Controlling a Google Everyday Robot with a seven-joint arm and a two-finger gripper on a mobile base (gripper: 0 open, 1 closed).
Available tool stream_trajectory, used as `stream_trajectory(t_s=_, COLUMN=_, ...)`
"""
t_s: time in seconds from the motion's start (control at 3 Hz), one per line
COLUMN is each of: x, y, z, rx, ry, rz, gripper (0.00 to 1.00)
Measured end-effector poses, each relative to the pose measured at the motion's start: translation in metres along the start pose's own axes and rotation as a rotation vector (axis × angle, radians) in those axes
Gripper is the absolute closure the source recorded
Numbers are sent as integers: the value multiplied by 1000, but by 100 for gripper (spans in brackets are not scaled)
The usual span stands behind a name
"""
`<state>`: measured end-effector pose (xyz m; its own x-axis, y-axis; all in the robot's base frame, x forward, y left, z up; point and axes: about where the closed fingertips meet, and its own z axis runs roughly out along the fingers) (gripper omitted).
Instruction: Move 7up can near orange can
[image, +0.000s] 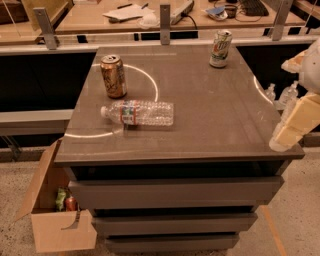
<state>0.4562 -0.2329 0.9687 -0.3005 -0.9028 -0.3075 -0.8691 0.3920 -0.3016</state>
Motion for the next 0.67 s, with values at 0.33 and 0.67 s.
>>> stream_trajectory(t_s=0.33, x=43, y=-33, z=32, rx=88, ry=-139, rz=233, gripper=0)
stream_trajectory(t_s=0.67, x=65, y=-73, z=54, rx=164, ry=-286, rz=359, gripper=0)
